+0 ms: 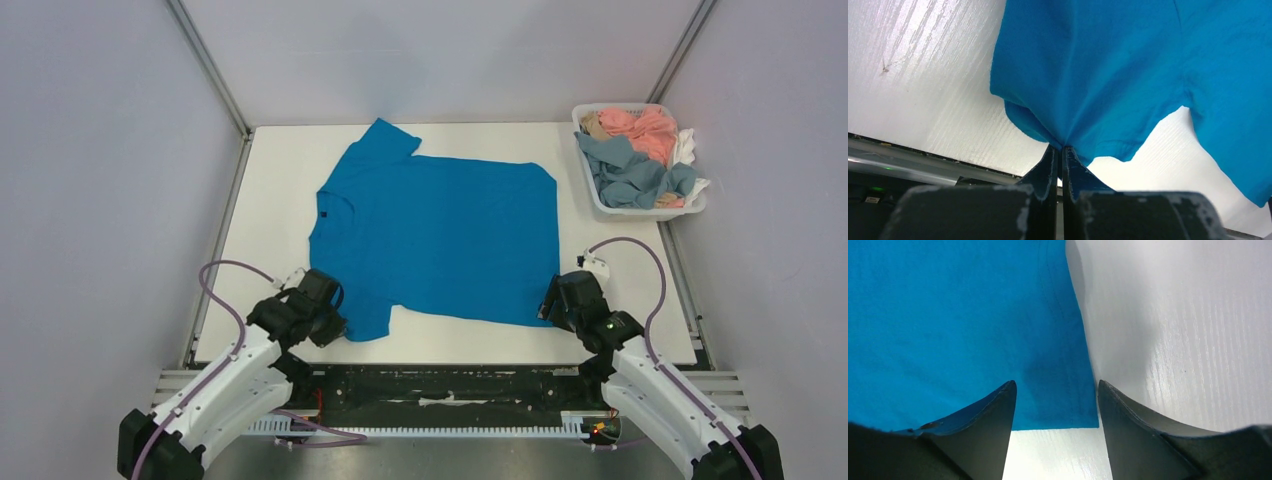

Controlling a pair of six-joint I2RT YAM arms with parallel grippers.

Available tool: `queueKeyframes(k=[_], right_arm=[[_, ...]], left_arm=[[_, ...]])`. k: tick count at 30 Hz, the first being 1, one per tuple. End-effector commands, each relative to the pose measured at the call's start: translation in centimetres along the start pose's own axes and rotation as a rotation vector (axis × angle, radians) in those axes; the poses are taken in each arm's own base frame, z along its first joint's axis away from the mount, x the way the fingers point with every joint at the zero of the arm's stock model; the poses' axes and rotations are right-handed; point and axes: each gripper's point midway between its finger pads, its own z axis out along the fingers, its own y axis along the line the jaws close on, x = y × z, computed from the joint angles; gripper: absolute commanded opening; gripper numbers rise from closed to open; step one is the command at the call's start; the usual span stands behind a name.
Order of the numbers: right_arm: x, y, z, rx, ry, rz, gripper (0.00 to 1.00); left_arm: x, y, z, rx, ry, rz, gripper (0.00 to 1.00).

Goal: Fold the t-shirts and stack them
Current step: Grab the side of the flattened tshirt closest away from the robot with both arms

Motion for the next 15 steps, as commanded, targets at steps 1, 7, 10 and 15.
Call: queueKeyframes(k=[1, 7, 10, 15], right_arm=[[2.9, -1.3, -0.7, 0.039, 0.123, 0.004, 0.63], [3.4, -2.0, -1.2, 0.073, 0.166, -0.036, 0.58], [4.0, -2.1, -1.0, 0.068, 0.192, -0.056, 0.53], [3.9, -2.1, -0.7, 0.082, 0.185, -0.075, 0.42]], left_arm=[[-0.1, -0.5, -1.0, 0.026, -0.002, -0.001, 0.02], [-0.6, -0.6, -1.0, 0.045, -0.030, -0.027, 0.02], [-0.6, -0.8, -1.1, 0.062, -0.037, -0.034, 0.02], [-0.5, -0.8, -1.0, 0.071, -0.036, -0.040, 0.02]])
